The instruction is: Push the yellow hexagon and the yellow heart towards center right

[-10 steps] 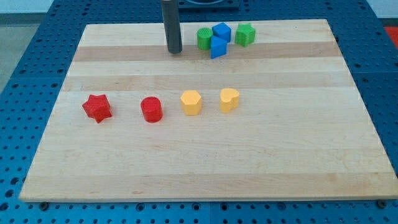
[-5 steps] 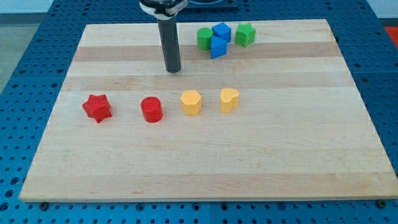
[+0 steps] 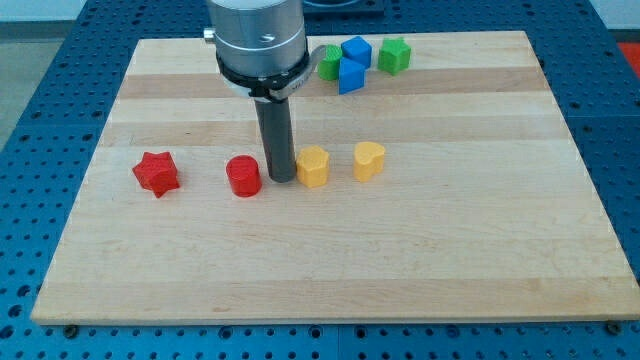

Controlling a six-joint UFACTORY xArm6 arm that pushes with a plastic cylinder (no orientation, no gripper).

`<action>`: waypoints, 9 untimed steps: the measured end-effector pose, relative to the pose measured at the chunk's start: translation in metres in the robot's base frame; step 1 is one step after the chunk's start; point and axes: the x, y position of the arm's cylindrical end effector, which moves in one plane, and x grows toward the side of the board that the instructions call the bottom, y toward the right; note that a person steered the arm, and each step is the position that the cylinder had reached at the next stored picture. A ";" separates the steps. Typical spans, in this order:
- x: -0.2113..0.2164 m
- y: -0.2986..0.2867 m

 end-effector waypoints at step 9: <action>-0.013 0.107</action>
